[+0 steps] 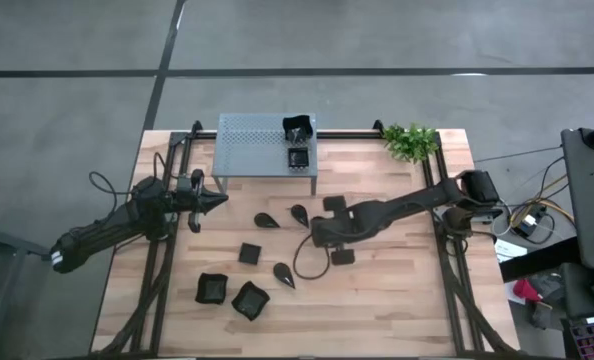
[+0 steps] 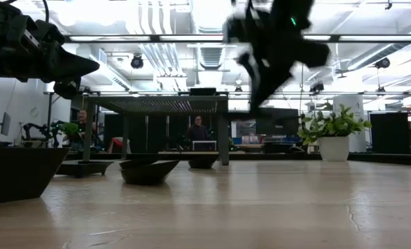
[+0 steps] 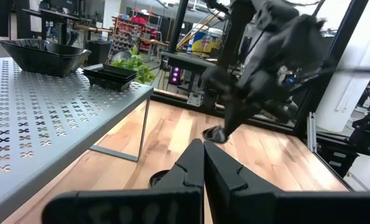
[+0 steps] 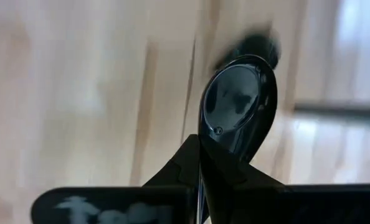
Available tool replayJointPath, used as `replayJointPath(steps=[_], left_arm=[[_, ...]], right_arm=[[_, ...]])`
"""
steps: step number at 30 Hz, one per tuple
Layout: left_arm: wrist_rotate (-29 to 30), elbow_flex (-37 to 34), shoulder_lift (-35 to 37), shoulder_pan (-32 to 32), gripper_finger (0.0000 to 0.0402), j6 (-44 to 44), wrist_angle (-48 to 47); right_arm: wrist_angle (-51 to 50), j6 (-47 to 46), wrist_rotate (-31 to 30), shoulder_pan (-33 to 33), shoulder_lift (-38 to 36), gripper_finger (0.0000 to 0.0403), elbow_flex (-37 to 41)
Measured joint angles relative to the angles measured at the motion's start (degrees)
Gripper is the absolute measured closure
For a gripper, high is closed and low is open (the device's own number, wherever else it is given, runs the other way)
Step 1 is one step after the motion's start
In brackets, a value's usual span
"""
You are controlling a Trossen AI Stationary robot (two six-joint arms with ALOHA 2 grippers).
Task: Pick & Place Mini shaped plates
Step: Put the black drop shaped plate on the shelf
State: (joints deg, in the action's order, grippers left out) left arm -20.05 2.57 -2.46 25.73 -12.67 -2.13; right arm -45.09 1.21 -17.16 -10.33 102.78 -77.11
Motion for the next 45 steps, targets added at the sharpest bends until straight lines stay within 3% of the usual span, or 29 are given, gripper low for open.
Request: replayJointPath(steps=[12, 33, 41, 45], left_arm=[[0.0, 0.0, 0.0, 0.0, 0.0399, 0.0, 0.0], [0.0, 0.0, 0.0, 0.0, 0.0399, 0.0, 0.0], [0.0, 0.0, 0.0, 0.0, 0.0399, 0.0, 0.0], [0.0, 0.0, -0.2, 0.0, 0.0399, 0.0, 0.0]], right_arm=[[11.0, 10.0, -1.0, 2.4, 0.0, 0.0395, -13.5], [28.3, 18.6, 0.8, 14.0, 1.7, 0.0395, -14.9], [26.4, 19.9, 0.9, 17.0, 6.3, 0.0395, -19.9], [21.3, 20.3, 1.1, 18.4, 10.6, 0.0395, -26.6]])
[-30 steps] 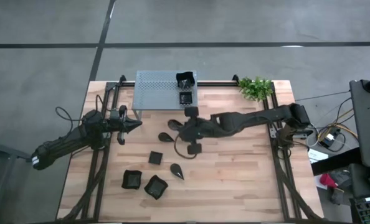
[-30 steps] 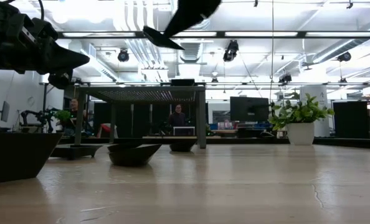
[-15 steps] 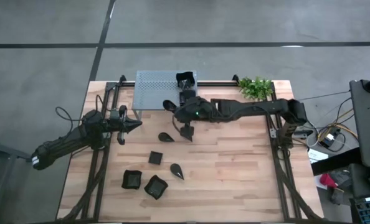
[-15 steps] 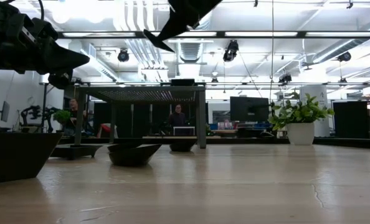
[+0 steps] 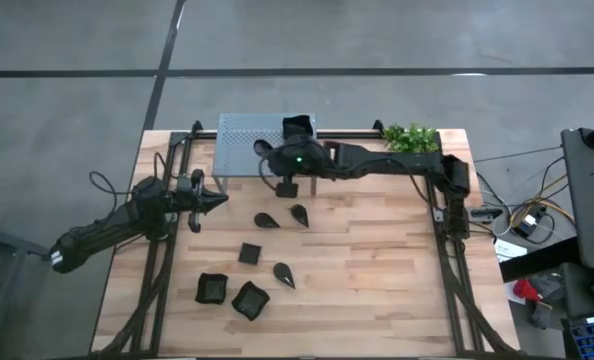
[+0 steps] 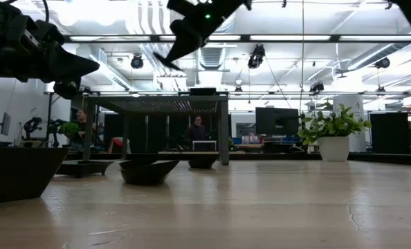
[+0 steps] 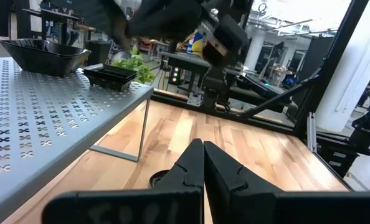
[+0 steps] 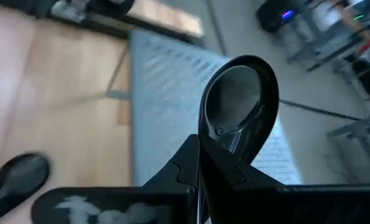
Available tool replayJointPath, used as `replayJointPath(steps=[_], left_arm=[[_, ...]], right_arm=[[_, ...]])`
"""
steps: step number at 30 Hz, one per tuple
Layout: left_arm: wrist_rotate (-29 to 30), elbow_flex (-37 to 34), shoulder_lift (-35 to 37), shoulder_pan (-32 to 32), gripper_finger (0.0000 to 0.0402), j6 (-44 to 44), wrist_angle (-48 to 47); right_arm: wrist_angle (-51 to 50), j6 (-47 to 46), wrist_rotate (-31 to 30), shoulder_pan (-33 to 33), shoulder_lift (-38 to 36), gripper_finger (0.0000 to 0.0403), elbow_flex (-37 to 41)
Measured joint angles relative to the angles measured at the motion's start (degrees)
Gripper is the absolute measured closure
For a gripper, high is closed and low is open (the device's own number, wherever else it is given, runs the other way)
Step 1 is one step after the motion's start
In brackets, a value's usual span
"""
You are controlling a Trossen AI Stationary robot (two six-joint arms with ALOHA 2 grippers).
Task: Pick & Place Mini shaped plates
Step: Put the black drop shaped plate on the shelf
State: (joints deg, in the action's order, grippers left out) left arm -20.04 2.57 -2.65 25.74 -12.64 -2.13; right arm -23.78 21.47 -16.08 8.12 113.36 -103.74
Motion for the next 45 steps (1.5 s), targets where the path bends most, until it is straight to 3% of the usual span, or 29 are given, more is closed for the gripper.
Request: replayJointPath(steps=[9, 16, 20, 45], left_arm=[[0.0, 0.0, -0.5, 0.0, 0.0399, 0.0, 0.0], [0.0, 0.0, -0.5, 0.0, 0.0399, 0.0, 0.0], [0.0, 0.0, -0.5, 0.0, 0.0399, 0.0, 0.0], [0.0, 0.0, -0.5, 0.0, 0.0399, 0.0, 0.0]], right_arm=[[-15.5, 1.3, 0.7, 2.0, 13.9, 0.0395, -20.7], [-24.9, 1.2, 0.2, 3.4, 21.1, 0.0395, -31.3], [-26.6, 1.6, -3.2, 3.4, 21.3, 0.0394, -31.0], [-26.8, 6.0, -3.0, 2.6, 21.1, 0.0394, -31.0]])
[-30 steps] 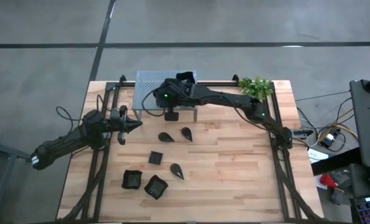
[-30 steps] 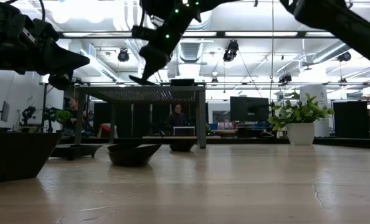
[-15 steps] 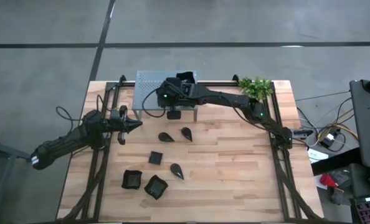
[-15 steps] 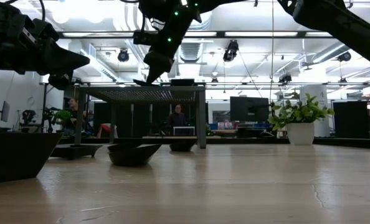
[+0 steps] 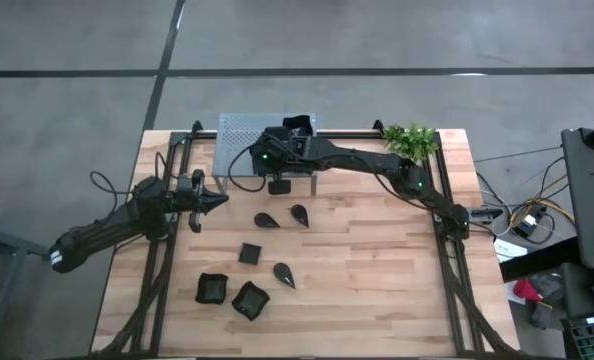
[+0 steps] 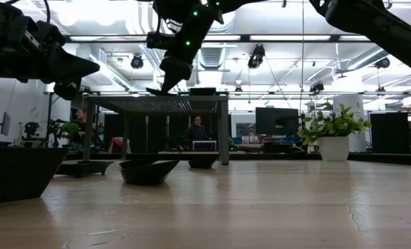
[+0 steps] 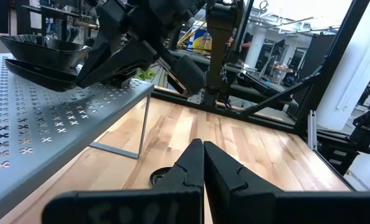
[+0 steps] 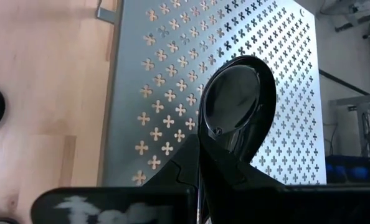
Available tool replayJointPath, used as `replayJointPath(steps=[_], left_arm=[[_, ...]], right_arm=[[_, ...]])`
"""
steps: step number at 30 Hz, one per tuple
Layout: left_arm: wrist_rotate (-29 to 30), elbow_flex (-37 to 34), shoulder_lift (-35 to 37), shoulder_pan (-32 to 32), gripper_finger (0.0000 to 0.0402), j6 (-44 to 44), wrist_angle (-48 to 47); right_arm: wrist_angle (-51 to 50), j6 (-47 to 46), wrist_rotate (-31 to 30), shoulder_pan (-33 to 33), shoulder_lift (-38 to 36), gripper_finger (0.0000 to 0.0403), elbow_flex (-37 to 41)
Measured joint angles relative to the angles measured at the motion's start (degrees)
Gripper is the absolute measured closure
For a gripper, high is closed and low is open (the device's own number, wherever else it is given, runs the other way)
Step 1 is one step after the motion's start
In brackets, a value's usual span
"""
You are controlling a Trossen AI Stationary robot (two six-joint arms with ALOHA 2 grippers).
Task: Pick & Place Mini shaped plates
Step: Put the black drop shaped plate on the shelf, then stack the black drop shaped plate on top of the black drop shaped plate on the shelf
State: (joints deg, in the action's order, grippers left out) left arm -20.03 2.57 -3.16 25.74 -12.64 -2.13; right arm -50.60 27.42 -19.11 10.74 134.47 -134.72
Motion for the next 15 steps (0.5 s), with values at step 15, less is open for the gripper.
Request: replayJointPath(steps=[15], left_arm=[[0.0, 0.0, 0.0, 0.0, 0.0399, 0.0, 0.0]], right_arm=[[-1.2, -0.7, -1.0, -1.4, -1.0, 0.0326, 0.0]])
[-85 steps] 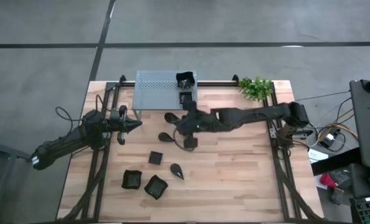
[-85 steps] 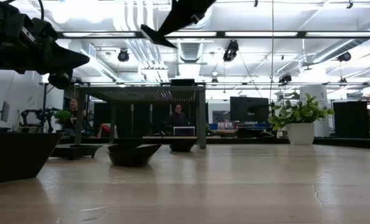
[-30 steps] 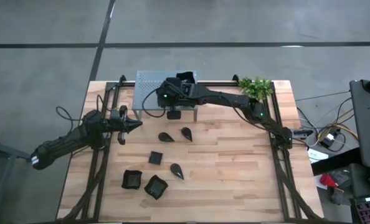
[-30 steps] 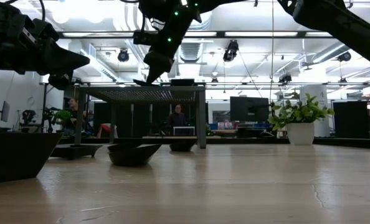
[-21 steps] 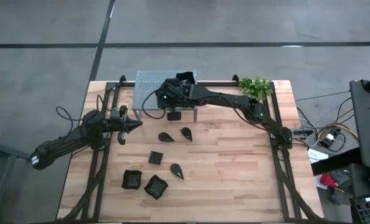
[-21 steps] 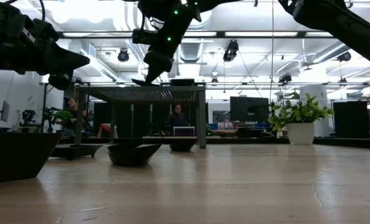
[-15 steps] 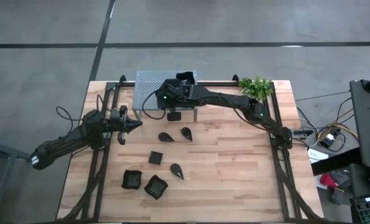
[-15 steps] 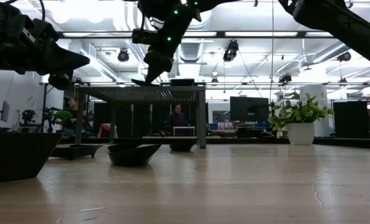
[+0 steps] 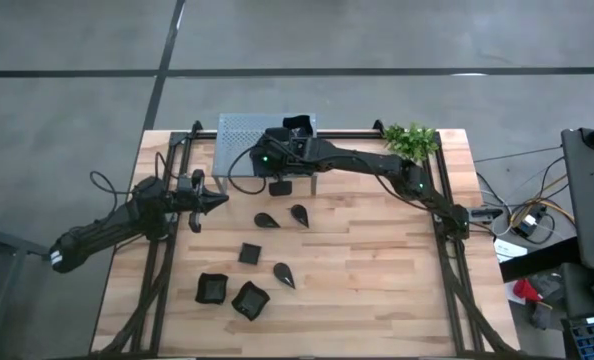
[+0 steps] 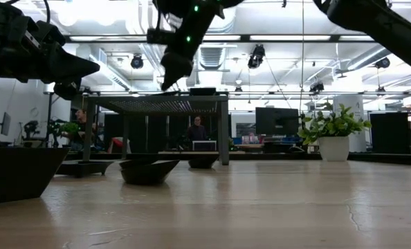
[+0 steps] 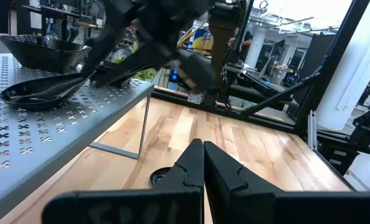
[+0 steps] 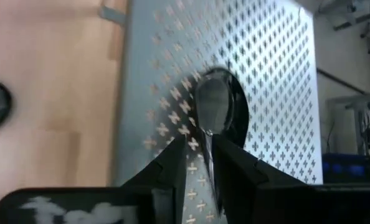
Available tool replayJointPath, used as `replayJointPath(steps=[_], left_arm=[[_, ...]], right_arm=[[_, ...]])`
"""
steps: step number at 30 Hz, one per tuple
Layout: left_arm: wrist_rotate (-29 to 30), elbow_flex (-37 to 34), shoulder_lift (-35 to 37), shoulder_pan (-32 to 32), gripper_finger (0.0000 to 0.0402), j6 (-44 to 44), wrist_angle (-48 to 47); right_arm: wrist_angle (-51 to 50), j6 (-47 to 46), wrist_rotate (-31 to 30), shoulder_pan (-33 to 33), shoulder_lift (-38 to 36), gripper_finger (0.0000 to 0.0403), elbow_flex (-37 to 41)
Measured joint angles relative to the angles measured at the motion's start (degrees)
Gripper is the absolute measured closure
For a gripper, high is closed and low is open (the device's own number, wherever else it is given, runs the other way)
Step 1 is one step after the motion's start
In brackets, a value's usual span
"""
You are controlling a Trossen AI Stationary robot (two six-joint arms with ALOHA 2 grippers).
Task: Pick & Place Mini shaped plates
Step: Stack the black drop shaped plate on top of the black drop shaped plate on the shelf
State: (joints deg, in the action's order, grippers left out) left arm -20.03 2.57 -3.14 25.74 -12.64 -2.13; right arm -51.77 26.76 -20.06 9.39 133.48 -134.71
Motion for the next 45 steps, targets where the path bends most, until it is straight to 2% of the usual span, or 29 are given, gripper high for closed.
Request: replayJointPath(steps=[7, 14, 17, 27, 32, 39, 45], left_arm=[[0.0, 0.0, 0.0, 0.0, 0.0399, 0.0, 0.0], [0.0, 0.0, 0.0, 0.0, 0.0399, 0.0, 0.0], [0.0, 0.0, 0.0, 0.0, 0.0399, 0.0, 0.0], [0.0, 0.0, 0.0, 0.0, 0.0399, 0.0, 0.0], [0.0, 0.0, 0.0, 0.0, 0.0399, 0.0, 0.0], [0.0, 0.0, 0.0, 0.0, 0.0399, 0.0, 0.0], [0.0, 0.0, 0.0, 0.0, 0.0399, 0.0, 0.0]], right_arm=[[-3.0, -3.0, -0.5, -2.9, -2.5, 0.0314, -0.1], [-13.7, -10.5, 11.9, -7.6, -4.7, 0.0321, -0.2], [-15.7, -12.8, 13.7, -9.5, -4.4, 0.0326, -0.1], [-15.5, -20.8, 14.1, -15.6, -4.1, 0.0331, 2.5], [-14.8, -25.1, 14.1, -17.5, -4.1, 0.0328, 7.7], [-8.4, -29.6, 13.7, -17.3, -4.1, 0.0342, 17.2], [-4.0, -31.8, 7.4, -16.8, -4.1, 0.035, 23.5]])
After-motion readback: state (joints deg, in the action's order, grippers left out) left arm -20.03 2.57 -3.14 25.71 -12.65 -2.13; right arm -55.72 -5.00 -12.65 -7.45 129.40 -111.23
